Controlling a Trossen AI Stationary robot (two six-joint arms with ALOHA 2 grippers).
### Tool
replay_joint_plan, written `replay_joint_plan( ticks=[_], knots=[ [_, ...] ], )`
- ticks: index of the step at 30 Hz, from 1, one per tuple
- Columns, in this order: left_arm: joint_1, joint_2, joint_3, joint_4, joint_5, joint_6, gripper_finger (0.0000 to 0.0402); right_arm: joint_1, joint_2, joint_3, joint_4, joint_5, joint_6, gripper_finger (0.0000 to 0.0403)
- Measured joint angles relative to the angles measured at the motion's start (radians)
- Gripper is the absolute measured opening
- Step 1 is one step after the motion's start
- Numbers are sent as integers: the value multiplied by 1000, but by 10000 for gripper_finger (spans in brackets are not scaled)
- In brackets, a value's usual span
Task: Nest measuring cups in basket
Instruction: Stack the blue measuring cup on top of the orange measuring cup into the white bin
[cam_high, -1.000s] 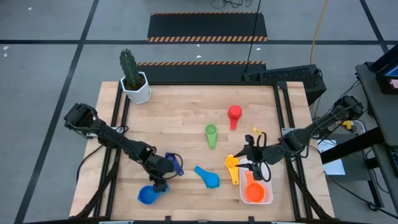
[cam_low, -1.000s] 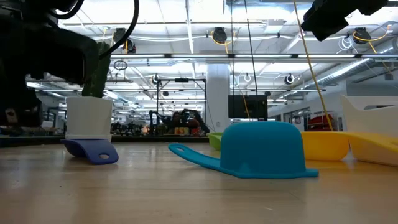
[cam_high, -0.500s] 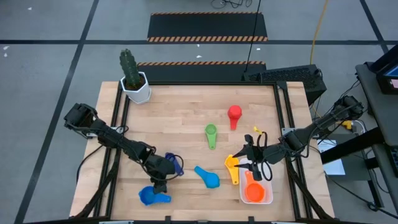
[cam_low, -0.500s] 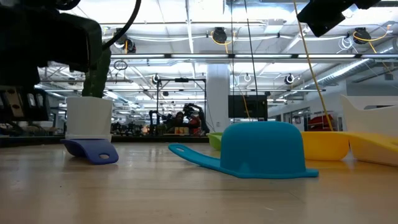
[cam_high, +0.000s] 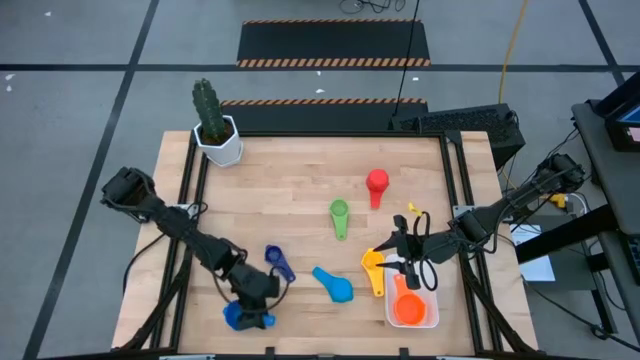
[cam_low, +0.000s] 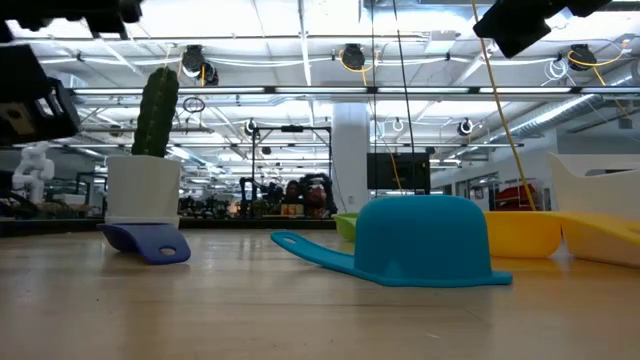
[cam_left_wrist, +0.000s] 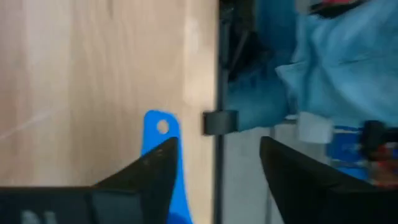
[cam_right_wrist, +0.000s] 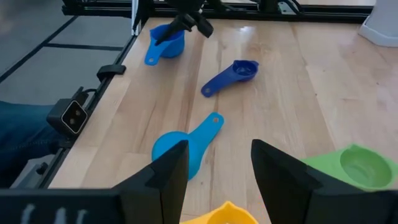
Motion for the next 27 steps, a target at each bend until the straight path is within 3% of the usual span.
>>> replay_joint_plan(
  ticks=[4, 10, 16, 22, 27],
  knots=[
    [-39, 6, 61, -110, -112, 14, 270, 0, 0, 0, 0, 0, -4, 166],
    [-110, 63, 171, -204, -345, 94, 276, 0, 0, 0, 0, 0, 3, 166],
    [-187, 193, 351, -405, -441, 136, 276, 0, 0, 0, 0, 0, 6, 166],
    [-244, 342, 544, -656, -618, 163, 276, 0, 0, 0, 0, 0, 5, 166],
    [-260, 413, 596, -709, -636, 152, 276, 0, 0, 0, 0, -3, 6, 166]
  ],
)
